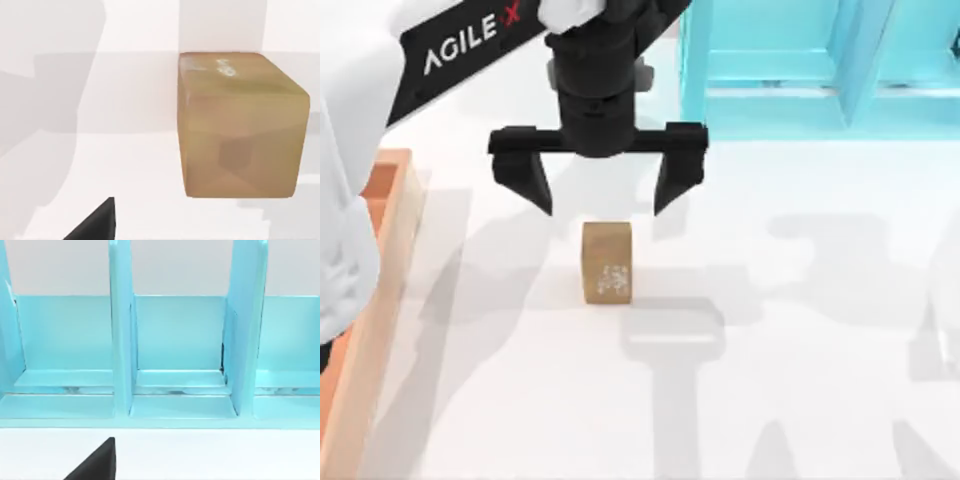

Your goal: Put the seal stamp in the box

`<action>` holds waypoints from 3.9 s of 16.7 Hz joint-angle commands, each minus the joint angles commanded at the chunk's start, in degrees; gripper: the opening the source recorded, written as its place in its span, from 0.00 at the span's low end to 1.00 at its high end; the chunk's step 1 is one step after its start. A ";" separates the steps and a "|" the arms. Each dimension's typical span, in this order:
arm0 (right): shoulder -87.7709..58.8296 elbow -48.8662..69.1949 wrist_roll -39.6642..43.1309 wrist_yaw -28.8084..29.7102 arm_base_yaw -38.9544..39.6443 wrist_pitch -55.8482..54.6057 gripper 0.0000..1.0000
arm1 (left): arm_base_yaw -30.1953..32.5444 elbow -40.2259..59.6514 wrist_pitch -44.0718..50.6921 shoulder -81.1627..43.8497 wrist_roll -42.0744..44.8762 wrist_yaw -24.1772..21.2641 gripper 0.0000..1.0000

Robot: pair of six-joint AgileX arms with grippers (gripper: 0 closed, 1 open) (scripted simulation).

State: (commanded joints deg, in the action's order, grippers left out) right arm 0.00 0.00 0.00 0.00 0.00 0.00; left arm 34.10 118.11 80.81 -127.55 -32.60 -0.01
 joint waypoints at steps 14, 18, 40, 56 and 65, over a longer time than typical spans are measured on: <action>0.00 0.00 0.00 0.00 0.00 0.00 1.00 | 0.06 -18.27 -20.87 -2.58 0.17 -0.03 1.00; 0.00 0.00 0.00 0.00 0.00 0.00 1.00 | 0.06 -18.27 -20.87 -2.58 0.17 -0.03 0.70; 0.00 0.00 0.00 0.00 0.00 0.00 1.00 | 0.26 -13.99 -16.74 -1.94 0.21 -0.06 0.00; 0.00 0.00 0.00 0.00 0.00 0.00 1.00 | -3.81 -1.55 -0.11 2.10 4.09 -0.05 0.00; 0.00 0.00 0.00 0.00 0.00 0.00 1.00 | -37.23 -18.21 -0.50 17.53 37.14 0.09 0.00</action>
State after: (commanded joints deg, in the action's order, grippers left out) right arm 0.00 0.00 0.00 0.00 0.00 0.00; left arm -3.14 99.90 80.30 -110.02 4.54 0.08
